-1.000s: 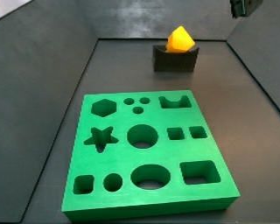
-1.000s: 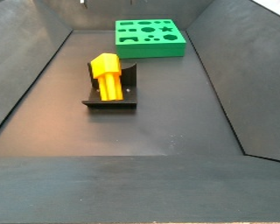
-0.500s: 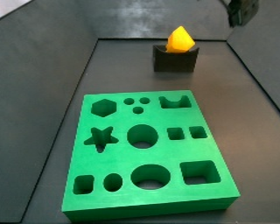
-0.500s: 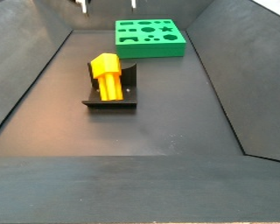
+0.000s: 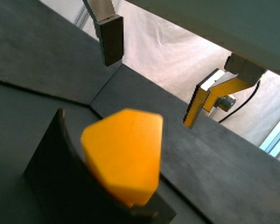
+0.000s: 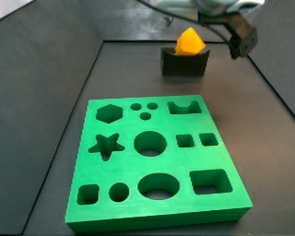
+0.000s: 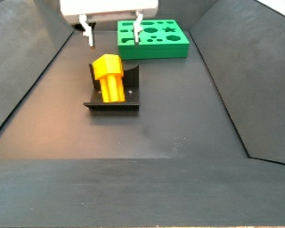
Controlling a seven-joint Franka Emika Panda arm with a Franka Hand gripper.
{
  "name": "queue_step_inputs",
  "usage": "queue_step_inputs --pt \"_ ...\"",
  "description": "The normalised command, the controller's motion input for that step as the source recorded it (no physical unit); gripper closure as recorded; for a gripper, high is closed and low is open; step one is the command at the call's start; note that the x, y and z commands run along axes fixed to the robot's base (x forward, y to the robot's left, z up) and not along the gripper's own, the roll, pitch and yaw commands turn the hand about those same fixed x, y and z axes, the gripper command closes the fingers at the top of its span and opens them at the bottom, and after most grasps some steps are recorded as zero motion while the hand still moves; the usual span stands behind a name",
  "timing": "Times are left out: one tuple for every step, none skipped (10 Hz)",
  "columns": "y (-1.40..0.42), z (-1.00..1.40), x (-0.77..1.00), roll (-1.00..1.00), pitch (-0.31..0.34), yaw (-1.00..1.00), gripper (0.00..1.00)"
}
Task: Pick up the 3 prong object. Move up. Place the 3 prong object on the fixture. Regrasp the 3 prong object. Move to above the board. Insert the 3 prong object.
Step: Regrasp the 3 prong object.
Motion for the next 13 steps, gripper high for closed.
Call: queue_step_inputs --pt "0.04 -1.0 0.1 0.07 -0.081 -0.01 0.0" --pt "0.03 -1.0 0.11 0.06 -0.054 -0.02 0.0" --pt "0.02 -1.0 0.12 0.06 -0.035 -0.03 0.0" --pt "0.01 -0.8 0.1 0.06 -0.006 -0.03 0.0" --pt "0.01 -0.71 0.1 0.06 0.004 -0.02 0.0" --pt "0.01 -0.53 0.09 0.05 0.014 -0.01 0.0" --pt "0.0 -0.4 0.08 0.05 0.016 0.01 0.0" --pt "0.0 -0.23 0.07 0.05 0.025 0.03 0.0" --pt "-0.01 -0.18 0.03 0.05 0.032 0.03 0.0" --pt "-0.02 -0.17 0.02 0.05 0.026 0.03 0.0" --pt "-0.02 -0.17 0.02 0.05 0.026 0.03 0.0" --pt "-0.02 -0.17 0.02 0.05 0.026 0.03 0.0" --pt "0.0 0.0 0.0 0.0 0.0 0.0 1.0"
